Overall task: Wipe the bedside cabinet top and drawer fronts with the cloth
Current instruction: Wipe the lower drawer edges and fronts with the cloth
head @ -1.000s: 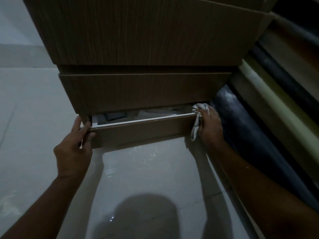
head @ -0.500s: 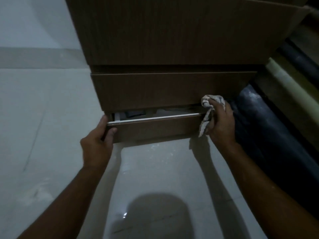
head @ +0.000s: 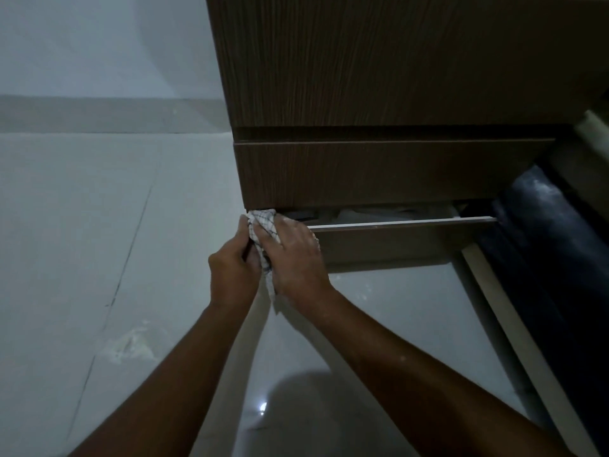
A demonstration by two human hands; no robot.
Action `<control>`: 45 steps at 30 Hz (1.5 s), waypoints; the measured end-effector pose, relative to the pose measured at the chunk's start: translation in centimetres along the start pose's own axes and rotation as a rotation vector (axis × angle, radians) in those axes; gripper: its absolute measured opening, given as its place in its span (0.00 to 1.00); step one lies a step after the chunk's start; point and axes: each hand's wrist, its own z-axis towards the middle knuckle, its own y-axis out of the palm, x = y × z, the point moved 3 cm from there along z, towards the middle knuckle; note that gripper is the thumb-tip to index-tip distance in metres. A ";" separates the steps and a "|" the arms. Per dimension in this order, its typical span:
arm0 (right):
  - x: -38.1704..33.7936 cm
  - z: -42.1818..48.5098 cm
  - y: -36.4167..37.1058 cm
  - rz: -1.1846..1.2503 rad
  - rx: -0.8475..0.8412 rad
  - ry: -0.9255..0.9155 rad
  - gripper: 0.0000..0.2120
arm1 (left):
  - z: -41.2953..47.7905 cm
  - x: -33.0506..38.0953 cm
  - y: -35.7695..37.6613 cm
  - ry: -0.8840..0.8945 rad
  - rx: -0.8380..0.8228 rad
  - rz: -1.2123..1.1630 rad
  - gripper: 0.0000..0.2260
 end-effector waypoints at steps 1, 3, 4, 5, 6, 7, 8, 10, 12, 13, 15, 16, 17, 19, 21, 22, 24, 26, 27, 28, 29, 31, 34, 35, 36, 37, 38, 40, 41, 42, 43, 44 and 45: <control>0.0 -0.2 0.2 -0.042 0.011 -0.002 0.23 | 0.1 -0.2 0.0 -0.009 -0.001 0.003 0.24; 0.6 -0.4 0.1 -0.109 0.030 -0.002 0.33 | 0.2 -0.4 0.0 -0.016 0.003 0.008 0.25; 1.2 -0.5 -0.3 -0.102 0.009 0.022 0.37 | 0.1 -0.4 0.1 -0.019 0.008 0.006 0.25; 2.0 -0.8 -0.5 -0.076 -0.028 0.048 0.41 | 0.1 -0.2 0.1 -0.019 0.015 0.000 0.25; 2.5 -1.1 -1.0 -0.059 -0.081 0.075 0.44 | 0.1 -0.1 0.1 -0.016 0.023 -0.007 0.24; 3.7 -1.6 -1.2 -0.061 -0.072 0.088 0.46 | 0.1 0.0 0.2 -0.012 0.032 -0.005 0.24; 5.1 -2.0 -1.6 -0.074 -0.066 0.100 0.45 | 0.1 0.0 0.2 -0.008 0.039 0.002 0.24; 8.2 -2.7 -2.6 -0.122 0.010 0.093 0.39 | 0.1 -0.1 0.2 -0.007 0.045 0.006 0.23; 11.2 -3.7 -3.5 -0.149 0.080 0.100 0.28 | 0.0 0.0 0.2 -0.019 0.041 -0.004 0.23; 12.3 -4.2 -4.0 -0.170 0.100 0.105 0.27 | 0.0 0.1 0.2 -0.022 0.036 -0.010 0.23; 14.4 -5.1 -4.9 -0.190 0.111 0.127 0.28 | -0.2 0.0 0.4 -0.034 0.035 -0.018 0.23; 15.1 -5.6 -5.6 -0.203 0.132 0.136 0.29 | -0.2 -0.1 0.4 -0.047 0.038 -0.022 0.23; 15.7 -6.1 -6.2 -0.222 0.163 0.141 0.29 | -0.2 -0.2 0.5 -0.059 0.045 -0.022 0.23; 17.4 -6.9 -7.3 -0.234 0.216 0.160 0.28 | -0.1 -0.2 0.6 -0.059 0.059 -0.007 0.22; 18.8 -7.5 -8.5 -0.223 0.198 0.196 0.27 | -0.1 0.0 0.5 -0.056 0.060 0.010 0.22; 19.5 -7.9 -8.9 -0.213 0.177 0.216 0.27 | -0.2 0.1 0.5 -0.060 0.055 0.010 0.22; 21.3 -8.6 -9.7 -0.211 0.140 0.258 0.28 | -0.2 0.2 0.5 -0.059 0.044 -0.002 0.22; 23.2 -9.2 -10.6 -0.199 0.119 0.356 0.25 | -0.2 0.3 0.5 -0.037 0.041 0.011 0.22; 23.9 -9.5 -11.0 -0.175 0.129 0.434 0.23 | -0.3 0.4 0.5 -0.024 0.044 0.017 0.22; 24.5 -9.8 -11.5 -0.165 0.147 0.504 0.21 | -0.3 0.4 0.5 -0.017 0.049 0.010 0.22; 24.7 -9.8 -12.0 -0.157 0.170 0.549 0.21 | -0.3 0.5 0.5 -0.013 0.054 0.001 0.22; 24.8 -9.7 -12.7 -0.202 0.187 0.563 0.24 | -0.4 0.5 0.6 -0.008 0.062 0.001 0.21; 25.5 -9.6 -13.0 -0.190 0.205 0.629 0.25 | -0.3 0.2 0.6 -0.012 0.055 -0.010 0.22; 25.6 -9.4 -13.0 -0.150 0.202 0.672 0.26 | -0.3 0.0 0.5 -0.008 0.050 0.002 0.22; 25.5 -9.1 -12.9 -0.115 0.195 0.720 0.28 | -0.1 -0.2 0.5 -0.001 0.048 0.022 0.22; 25.4 -8.9 -12.9 -0.091 0.189 0.772 0.28 | 0.0 -0.4 0.4 0.004 0.046 0.044 0.22; 25.3 -8.7 -12.9 -0.066 0.196 0.809 0.24 | 0.1 -0.5 0.4 0.004 0.045 0.053 0.22; 24.4 -8.5 -13.5 -0.013 0.211 0.848 0.18 | 0.3 -0.5 0.3 -0.033 0.047 0.025 0.22; 23.7 -8.4 -13.8 -0.026 0.237 0.815 0.19 | 0.2 -0.4 0.2 -0.043 0.044 0.010 0.21; 23.0 -8.2 -14.1 -0.045 0.273 0.742 0.20 | 0.1 -0.4 0.2 -0.035 0.043 0.007 0.21; 21.6 -8.0 -14.1 -0.030 0.307 0.689 0.19 | 0.1 -0.4 0.2 -0.024 0.037 0.010 0.21; 20.3 -7.7 -13.7 0.015 0.330 0.643 0.19 | 0.0 -0.6 0.1 -0.021 0.031 0.014 0.20; 18.7 -7.4 -13.2 0.077 0.326 0.627 0.20 | 0.1 -0.6 0.0 -0.030 0.024 0.017 0.20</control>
